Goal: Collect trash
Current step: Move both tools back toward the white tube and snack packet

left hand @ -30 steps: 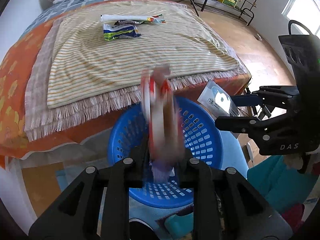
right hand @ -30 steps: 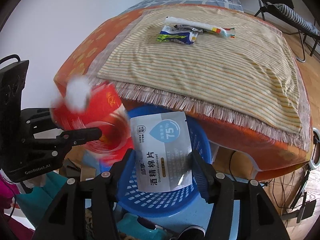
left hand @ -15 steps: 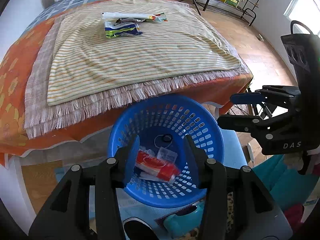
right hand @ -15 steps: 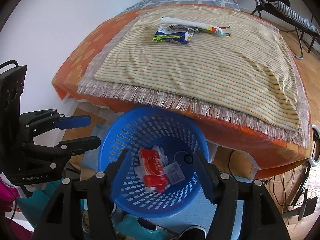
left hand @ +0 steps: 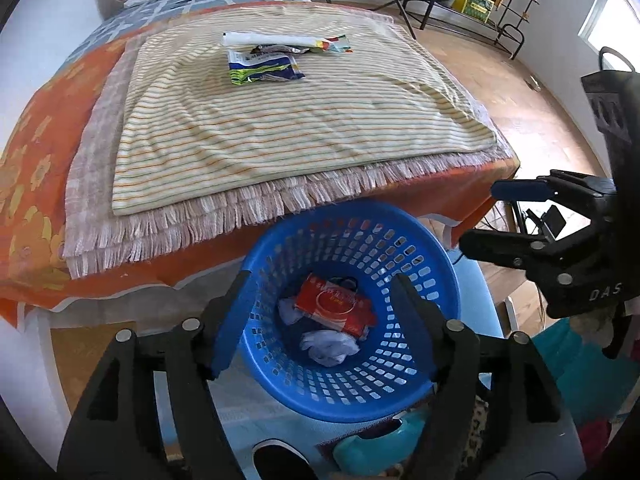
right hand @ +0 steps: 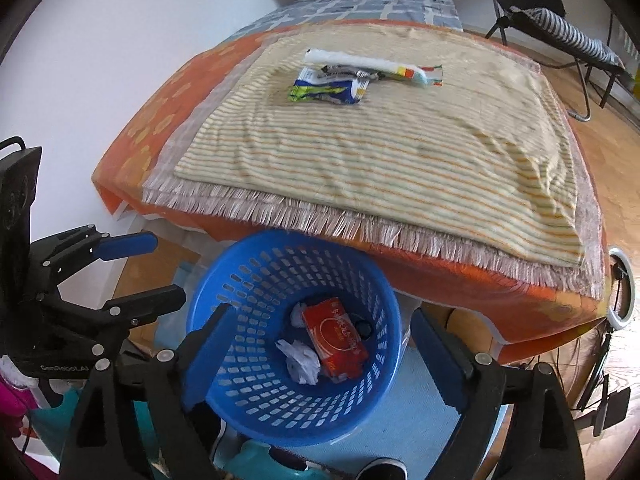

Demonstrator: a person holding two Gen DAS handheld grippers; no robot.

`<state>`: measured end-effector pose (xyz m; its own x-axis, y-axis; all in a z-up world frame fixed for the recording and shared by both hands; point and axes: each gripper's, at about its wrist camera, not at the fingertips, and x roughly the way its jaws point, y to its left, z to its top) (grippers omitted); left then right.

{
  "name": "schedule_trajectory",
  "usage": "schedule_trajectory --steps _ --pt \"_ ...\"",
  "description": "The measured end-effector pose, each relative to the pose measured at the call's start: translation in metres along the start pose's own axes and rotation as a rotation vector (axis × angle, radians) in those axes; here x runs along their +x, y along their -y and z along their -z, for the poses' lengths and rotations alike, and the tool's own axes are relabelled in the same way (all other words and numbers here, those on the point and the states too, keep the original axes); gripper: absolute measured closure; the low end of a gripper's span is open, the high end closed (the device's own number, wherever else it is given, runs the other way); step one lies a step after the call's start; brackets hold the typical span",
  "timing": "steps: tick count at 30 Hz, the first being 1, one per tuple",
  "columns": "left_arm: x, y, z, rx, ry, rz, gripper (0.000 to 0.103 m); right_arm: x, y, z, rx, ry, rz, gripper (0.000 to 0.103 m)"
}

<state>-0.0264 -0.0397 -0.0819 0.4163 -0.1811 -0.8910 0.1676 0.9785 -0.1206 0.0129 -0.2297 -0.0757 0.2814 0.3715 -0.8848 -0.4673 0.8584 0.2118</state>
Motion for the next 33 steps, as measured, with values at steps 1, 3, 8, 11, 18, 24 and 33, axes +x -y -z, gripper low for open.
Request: schedule_trajectory --steps 1,3,8,11,18,24,33 --pt "0.000 -0.001 0.000 -0.003 -0.001 -0.001 0.031 -0.001 0.000 -0.001 -0.001 0.006 0.015 0.013" --pt "0.001 -0.002 -0.001 -0.009 -0.003 -0.001 0.031 -0.002 -0.001 -0.002 -0.005 0.015 0.036 0.013" --pt "0.002 -0.002 -0.002 -0.012 0.000 -0.008 0.025 -0.004 0.000 -0.006 -0.003 0.033 0.082 0.013" --pt "0.001 -0.003 -0.004 -0.016 0.008 -0.008 0.025 -0.007 0.001 -0.009 -0.003 0.046 0.110 0.012" --pt "-0.001 -0.005 -0.009 -0.020 0.017 0.000 0.025 -0.013 -0.001 -0.015 -0.010 0.079 0.166 0.012" --pt "-0.003 -0.010 -0.021 -0.031 0.021 0.015 0.025 -0.016 0.000 -0.023 -0.011 0.095 0.180 0.012" --pt "-0.010 -0.027 -0.052 -0.019 0.065 -0.010 0.025 -0.024 0.006 -0.048 -0.023 0.126 0.167 0.012"
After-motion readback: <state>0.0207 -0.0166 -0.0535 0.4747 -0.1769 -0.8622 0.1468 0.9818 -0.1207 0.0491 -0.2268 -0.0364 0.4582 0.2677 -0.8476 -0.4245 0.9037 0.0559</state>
